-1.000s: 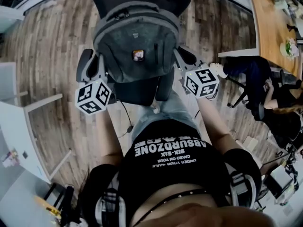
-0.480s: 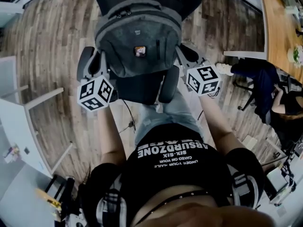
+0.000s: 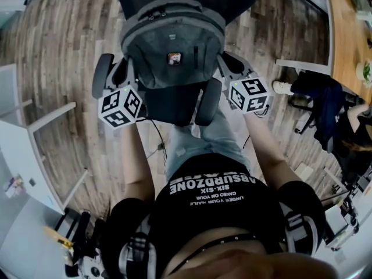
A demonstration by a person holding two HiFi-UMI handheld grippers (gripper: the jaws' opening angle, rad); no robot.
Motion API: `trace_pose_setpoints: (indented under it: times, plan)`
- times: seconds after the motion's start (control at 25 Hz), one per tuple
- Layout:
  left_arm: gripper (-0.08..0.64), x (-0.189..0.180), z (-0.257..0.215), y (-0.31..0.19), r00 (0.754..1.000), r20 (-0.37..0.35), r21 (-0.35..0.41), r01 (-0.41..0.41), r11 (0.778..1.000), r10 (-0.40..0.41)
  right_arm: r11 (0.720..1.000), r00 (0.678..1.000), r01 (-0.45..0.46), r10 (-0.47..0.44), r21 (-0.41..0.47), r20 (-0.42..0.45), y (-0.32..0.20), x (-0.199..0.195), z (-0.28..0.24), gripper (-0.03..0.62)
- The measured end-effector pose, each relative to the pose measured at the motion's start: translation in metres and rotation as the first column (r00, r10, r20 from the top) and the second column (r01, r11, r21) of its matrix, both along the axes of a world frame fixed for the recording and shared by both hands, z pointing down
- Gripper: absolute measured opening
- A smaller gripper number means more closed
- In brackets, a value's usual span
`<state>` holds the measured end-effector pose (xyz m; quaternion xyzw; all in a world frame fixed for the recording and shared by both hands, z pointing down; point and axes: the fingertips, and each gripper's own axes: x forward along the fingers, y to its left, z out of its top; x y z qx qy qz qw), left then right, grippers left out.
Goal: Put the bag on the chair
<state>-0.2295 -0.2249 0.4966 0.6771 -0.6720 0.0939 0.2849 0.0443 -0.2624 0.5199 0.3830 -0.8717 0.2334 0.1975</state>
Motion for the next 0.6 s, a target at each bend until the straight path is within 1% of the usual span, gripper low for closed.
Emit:
trace_pose_setpoints:
  times: [0.28,0.44,0.6]
  plan:
    - [0.064,-0.009,0.011,-0.017,0.999,0.031,-0.007,0.012,1.0,-0.012,1.0,1.0,0.001,-0.001,-0.007,0.005,-0.012,-0.008,0.007,0.044]
    - [0.064,-0.007,0.011,-0.02,0.999,0.036,-0.01,0.004,1.0,-0.004,1.0,1.0,-0.005,0.005,-0.023,0.008,-0.011,-0.007,0.012,0.044]
    - [0.064,-0.008,0.021,-0.025,0.999,0.039,-0.027,0.001,1.0,0.0,0.999,1.0,-0.009,0.009,-0.042,0.001,-0.012,-0.007,0.022,0.044]
